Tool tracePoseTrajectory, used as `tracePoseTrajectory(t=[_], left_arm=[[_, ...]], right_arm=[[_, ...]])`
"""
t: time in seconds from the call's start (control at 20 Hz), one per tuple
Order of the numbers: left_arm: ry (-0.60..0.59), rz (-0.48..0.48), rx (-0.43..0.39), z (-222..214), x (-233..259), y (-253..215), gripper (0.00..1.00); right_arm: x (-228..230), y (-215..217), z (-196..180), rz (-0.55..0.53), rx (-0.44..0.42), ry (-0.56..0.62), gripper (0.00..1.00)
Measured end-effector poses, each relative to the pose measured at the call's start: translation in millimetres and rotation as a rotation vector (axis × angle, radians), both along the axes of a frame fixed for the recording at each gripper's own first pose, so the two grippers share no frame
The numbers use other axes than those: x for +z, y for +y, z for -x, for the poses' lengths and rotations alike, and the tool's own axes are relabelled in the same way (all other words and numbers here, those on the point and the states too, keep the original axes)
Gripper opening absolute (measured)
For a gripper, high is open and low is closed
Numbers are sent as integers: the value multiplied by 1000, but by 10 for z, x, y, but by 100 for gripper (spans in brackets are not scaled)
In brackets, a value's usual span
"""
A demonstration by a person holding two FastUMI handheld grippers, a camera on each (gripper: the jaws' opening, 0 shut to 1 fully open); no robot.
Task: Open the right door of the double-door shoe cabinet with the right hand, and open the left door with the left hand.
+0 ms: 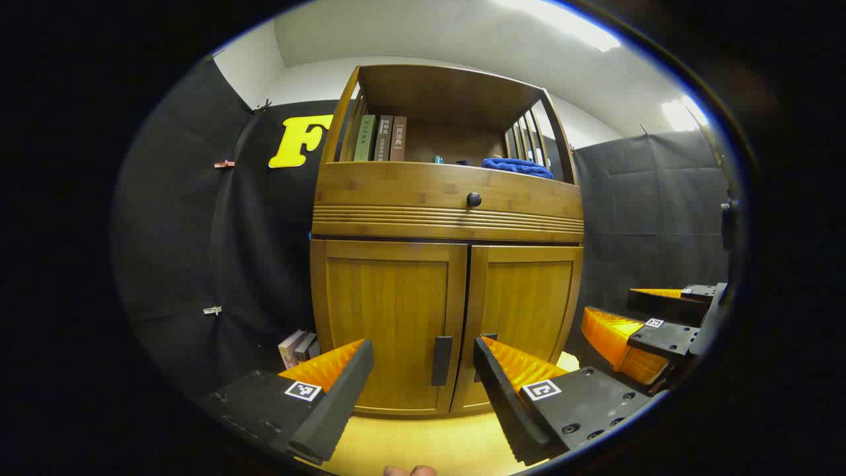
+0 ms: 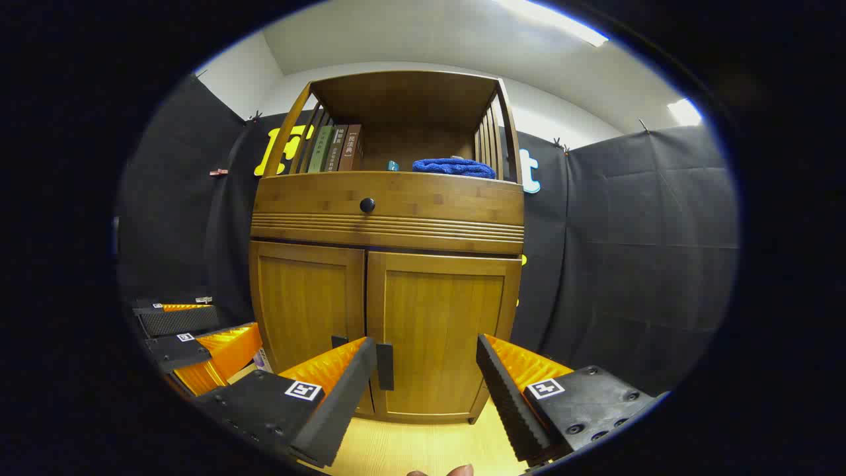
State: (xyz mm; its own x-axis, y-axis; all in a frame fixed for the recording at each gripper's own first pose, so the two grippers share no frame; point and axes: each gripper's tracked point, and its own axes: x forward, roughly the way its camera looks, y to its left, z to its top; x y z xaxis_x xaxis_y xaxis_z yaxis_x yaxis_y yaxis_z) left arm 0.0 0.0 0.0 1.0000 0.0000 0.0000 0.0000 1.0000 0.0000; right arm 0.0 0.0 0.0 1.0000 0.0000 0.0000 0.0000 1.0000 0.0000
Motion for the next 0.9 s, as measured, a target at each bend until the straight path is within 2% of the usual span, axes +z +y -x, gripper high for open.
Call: tracePoseTrajectory(t=[0.9], left_arm=[[6,14,11,-44,-29,113,94]], right_arm=[[-29,138,-51,-15,7,7,96]])
